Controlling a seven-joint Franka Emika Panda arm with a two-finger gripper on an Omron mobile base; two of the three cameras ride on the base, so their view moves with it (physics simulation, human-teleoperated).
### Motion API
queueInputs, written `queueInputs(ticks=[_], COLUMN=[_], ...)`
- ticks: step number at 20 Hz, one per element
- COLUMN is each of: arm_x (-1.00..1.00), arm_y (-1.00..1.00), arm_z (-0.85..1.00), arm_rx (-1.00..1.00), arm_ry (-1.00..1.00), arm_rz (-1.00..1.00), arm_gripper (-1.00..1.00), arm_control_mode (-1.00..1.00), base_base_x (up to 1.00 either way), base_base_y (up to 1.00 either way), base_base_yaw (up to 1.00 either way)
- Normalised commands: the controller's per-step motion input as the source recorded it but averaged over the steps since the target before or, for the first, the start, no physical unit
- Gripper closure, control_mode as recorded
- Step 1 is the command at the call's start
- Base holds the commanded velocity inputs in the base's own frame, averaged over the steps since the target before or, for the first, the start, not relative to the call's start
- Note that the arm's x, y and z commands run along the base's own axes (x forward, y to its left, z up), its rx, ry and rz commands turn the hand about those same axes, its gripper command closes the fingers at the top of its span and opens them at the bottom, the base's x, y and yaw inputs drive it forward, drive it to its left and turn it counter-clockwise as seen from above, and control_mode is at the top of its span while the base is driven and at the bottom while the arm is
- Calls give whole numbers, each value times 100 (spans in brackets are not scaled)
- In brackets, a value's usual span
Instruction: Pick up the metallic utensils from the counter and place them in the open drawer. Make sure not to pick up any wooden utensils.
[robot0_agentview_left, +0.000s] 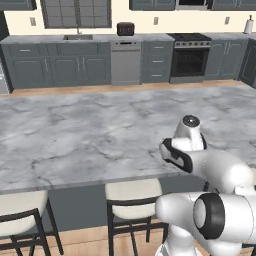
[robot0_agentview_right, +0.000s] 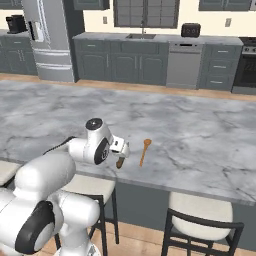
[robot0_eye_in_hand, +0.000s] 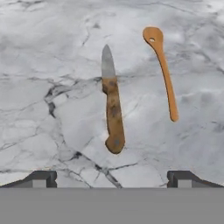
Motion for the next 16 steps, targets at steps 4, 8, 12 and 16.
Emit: queueInputs(ticks=[4,8,12,16], arm_x=[45,41,41,32], arm_y=[-6,-10,-4,-11], arm_z=[-29,-35,-36,-36], arm_rx=[0,0,0,0], arm_ry=[17,15,11,7], arm_rz=[0,0,0,0], arm_gripper=[-100,-100,-100,-100], arm_control_mode=[-100,-100,-100,-100], base_base_x=[0,0,0,0], base_base_y=[0,0,0,0], base_base_yaw=[0,0,0,0])
